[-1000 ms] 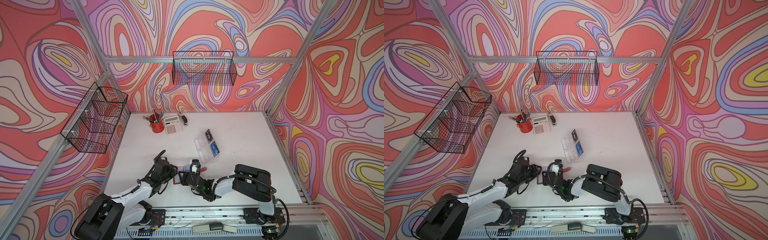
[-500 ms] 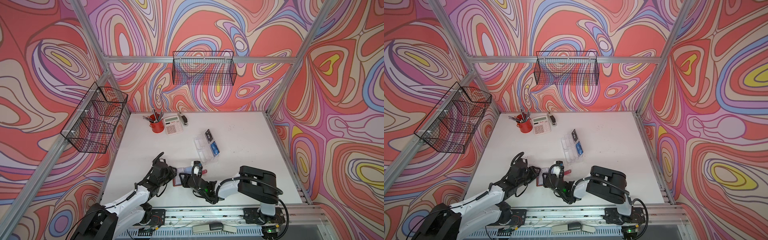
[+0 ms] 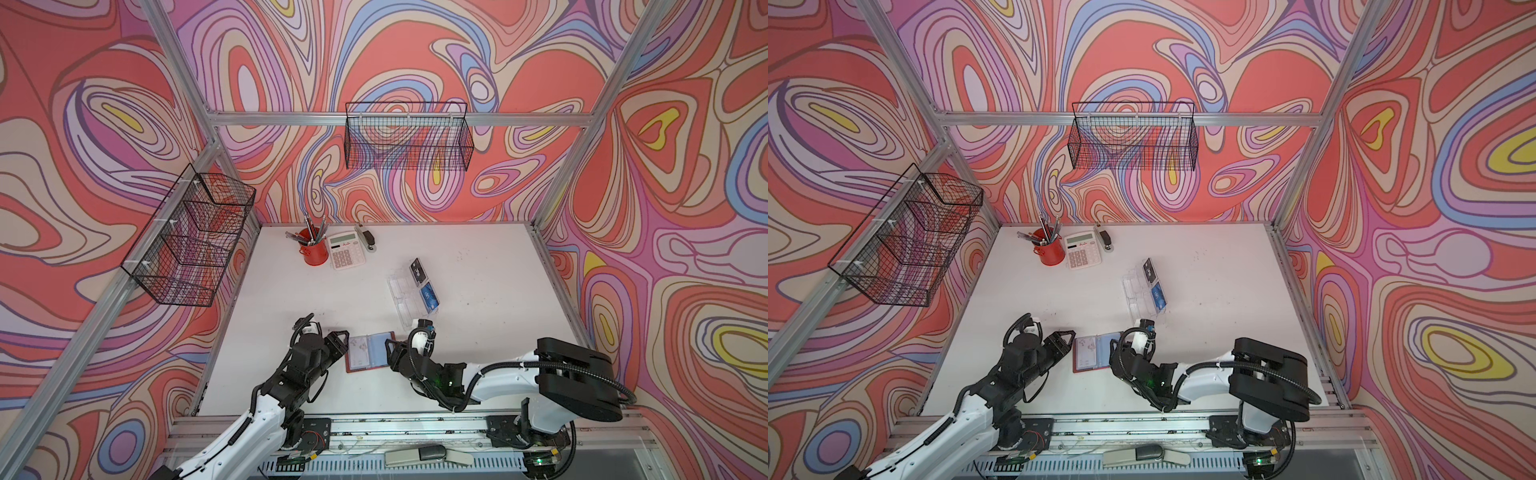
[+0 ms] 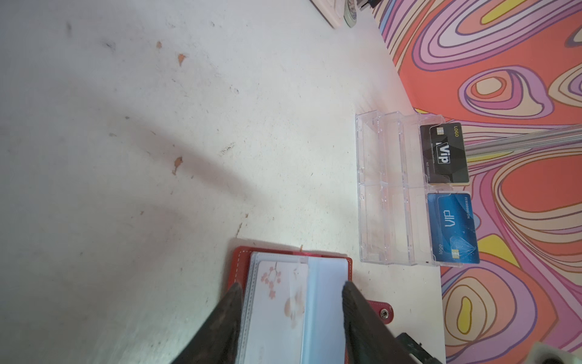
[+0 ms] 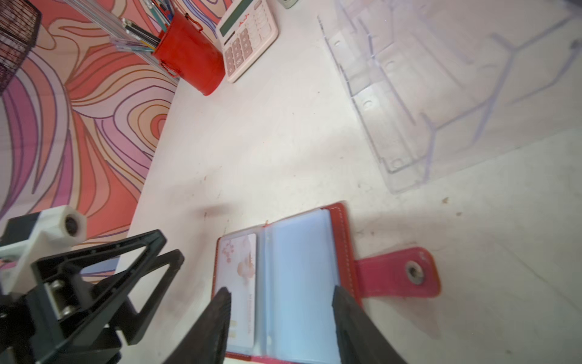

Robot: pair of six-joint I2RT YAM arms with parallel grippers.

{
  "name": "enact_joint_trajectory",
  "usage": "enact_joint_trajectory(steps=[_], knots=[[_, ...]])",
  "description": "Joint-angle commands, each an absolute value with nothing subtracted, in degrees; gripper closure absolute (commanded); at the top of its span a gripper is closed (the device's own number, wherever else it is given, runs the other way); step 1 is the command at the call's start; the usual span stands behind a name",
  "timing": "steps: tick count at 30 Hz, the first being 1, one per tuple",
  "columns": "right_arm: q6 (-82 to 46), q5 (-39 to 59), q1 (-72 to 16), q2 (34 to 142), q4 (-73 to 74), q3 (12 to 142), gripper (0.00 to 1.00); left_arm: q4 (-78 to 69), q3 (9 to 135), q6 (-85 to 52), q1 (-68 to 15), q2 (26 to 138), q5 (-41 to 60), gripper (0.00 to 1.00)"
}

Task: Put the credit cards into the card holder

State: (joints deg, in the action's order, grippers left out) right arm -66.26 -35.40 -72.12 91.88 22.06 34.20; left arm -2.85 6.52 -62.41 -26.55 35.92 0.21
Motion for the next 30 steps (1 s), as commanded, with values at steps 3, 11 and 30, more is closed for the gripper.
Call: enact_joint_trajectory(steps=[3, 11, 30], knots=[[-68.12, -37.03, -71.69, 91.71, 16.97, 34.09, 0.43, 0.38, 5.95, -62.48, -26.58, 33.58, -2.46, 0.47], [-65.46, -32.93, -70.41, 95.19, 17.03, 36.94, 0.43, -0.06, 7.07, -64.02, -26.59, 38.28, -2.38, 0.48], [-60.44, -31.31, -69.87, 97.56, 11.26, 43.59, 0.55, -2.81, 11.77, -63.54, -26.57, 51.77, 3.26, 0.52]])
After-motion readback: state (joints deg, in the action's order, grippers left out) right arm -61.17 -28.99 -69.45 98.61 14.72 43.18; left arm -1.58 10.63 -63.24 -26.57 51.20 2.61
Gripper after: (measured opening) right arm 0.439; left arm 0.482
